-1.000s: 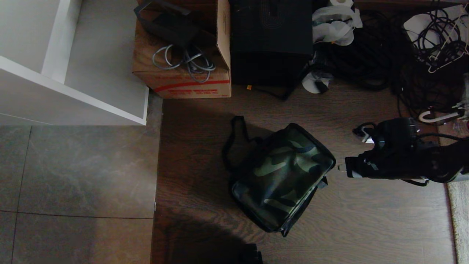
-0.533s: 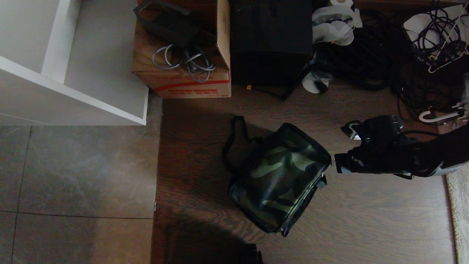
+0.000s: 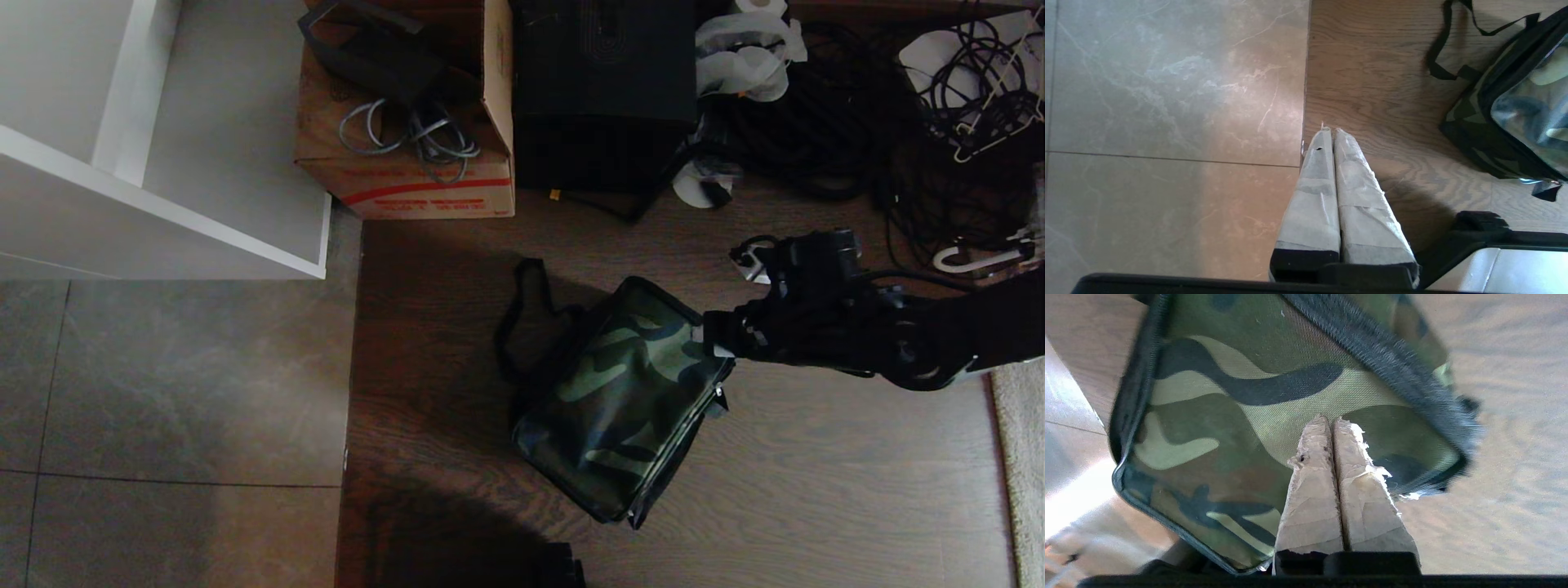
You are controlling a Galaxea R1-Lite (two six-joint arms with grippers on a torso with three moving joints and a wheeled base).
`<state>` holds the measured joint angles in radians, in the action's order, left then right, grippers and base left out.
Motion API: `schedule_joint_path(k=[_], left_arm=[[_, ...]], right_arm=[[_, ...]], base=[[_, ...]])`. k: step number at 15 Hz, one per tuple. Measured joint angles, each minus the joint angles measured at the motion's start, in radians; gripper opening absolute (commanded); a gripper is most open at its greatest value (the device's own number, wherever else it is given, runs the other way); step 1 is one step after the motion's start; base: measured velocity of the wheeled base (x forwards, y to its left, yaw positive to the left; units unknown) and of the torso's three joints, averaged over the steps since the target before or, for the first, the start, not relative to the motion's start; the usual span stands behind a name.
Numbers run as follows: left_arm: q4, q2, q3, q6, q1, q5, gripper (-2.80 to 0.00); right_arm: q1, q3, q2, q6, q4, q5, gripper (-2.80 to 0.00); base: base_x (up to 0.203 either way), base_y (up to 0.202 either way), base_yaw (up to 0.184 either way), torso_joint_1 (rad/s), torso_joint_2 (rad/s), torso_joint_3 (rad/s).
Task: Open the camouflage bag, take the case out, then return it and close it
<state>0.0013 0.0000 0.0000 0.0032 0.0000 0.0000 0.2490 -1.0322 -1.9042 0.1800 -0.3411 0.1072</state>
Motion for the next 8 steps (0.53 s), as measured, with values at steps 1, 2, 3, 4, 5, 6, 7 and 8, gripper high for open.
schedule_joint_path(k=[1,2,3,4,5,6,7,8], left_arm=[[0.000,0.000,0.000,0.000,0.000,0.000,-2.80],[0.000,0.000,0.000,0.000,0.000,0.000,-2.80],[0.000,0.000,0.000,0.000,0.000,0.000,-2.80],[0.000,0.000,0.000,0.000,0.000,0.000,-2.80],[0.000,0.000,0.000,0.000,0.000,0.000,-2.80],[0.000,0.000,0.000,0.000,0.000,0.000,-2.80],[0.000,0.000,0.000,0.000,0.000,0.000,-2.80],[0.000,0.000,0.000,0.000,0.000,0.000,-2.80]], right_arm=[[-0.023,0.025,0.041,-0.024,0.004,0.002,-2.80],[-0.049,0.059,0.093,-0.044,0.019,0.004,-2.80],[-0.073,0.101,0.157,-0.057,0.045,0.006,-2.80],[-0.092,0.140,0.228,-0.062,0.082,0.005,-2.80],[-0.105,0.183,0.307,-0.068,0.134,0.004,-2.80],[-0.116,0.233,0.398,-0.079,0.199,0.002,-2.80],[-0.124,0.290,0.495,-0.094,0.267,0.001,-2.80],[-0.129,0.349,0.594,-0.108,0.324,-0.001,-2.80]], base=[[0.000,0.000,0.000,0.000,0.00,0.000],[0.000,0.000,0.000,0.000,0.00,0.000],[0.000,0.000,0.000,0.000,0.00,0.000],[0.000,0.000,0.000,0.000,0.00,0.000],[0.000,0.000,0.000,0.000,0.00,0.000],[0.000,0.000,0.000,0.000,0.00,0.000],[0.000,0.000,0.000,0.000,0.00,0.000],[0.000,0.000,0.000,0.000,0.00,0.000]])
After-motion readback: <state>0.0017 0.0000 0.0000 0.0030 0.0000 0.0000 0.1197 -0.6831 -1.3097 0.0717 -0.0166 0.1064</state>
